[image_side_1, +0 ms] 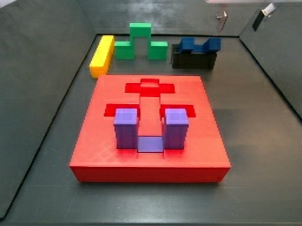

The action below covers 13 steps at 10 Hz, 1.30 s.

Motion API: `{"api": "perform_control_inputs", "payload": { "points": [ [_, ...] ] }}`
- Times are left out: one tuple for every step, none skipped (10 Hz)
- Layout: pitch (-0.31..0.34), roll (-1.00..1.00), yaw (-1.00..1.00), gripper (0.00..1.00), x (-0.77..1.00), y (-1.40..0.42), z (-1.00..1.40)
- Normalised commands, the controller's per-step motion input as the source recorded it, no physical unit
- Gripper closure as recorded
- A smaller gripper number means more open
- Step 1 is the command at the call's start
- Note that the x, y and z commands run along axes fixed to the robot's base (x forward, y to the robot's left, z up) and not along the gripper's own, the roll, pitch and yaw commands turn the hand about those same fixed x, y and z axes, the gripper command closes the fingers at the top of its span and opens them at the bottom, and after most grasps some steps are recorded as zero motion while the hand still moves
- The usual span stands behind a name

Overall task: Pick up the blue object. Move up. Place the blue object on the fixture. Regrasp the blue object. Move to above the board. Insert the blue object.
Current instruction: Regrasp the blue object.

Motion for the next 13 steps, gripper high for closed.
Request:
{"api": "perform_control_inputs", "payload": {
  "points": [
    [0.043, 1.00, 0.00, 0.00, 0.19, -0.28, 0.04],
    [0.054, 1.00, 0.00, 0.00, 0.18, -0.25, 0.05],
    [0.083, 1.00, 0.00, 0.00, 0.22, -0.19, 0.05],
    [0.094, 1.00, 0.00, 0.00, 0.34, -0.01, 0.00],
    [0.106, 1.00, 0.00, 0.00, 0.40, 0.00, 0.00],
    [0.111, 1.00, 0.00, 0.00, 0.38, 0.00, 0.00],
    [0.137, 0.97, 0.01, 0.00, 0.41, 0.00, 0.00],
    [0.166, 0.88, 0.01, 0.00, 0.45, 0.03, 0.00],
    [0.194, 0.44, 0.00, 0.00, 0.59, 0.16, -0.01],
    [0.126, 0.00, 0.03, 0.00, 0.56, 0.27, -0.15],
    [0.060, -0.14, 0.00, 0.00, 0.45, 0.22, -0.26],
    [0.080, 0.00, -0.04, 0.00, 0.37, 0.12, -0.41],
    [0.154, 0.00, -0.02, 0.00, 0.31, 0.09, -0.42]
  ]
}}
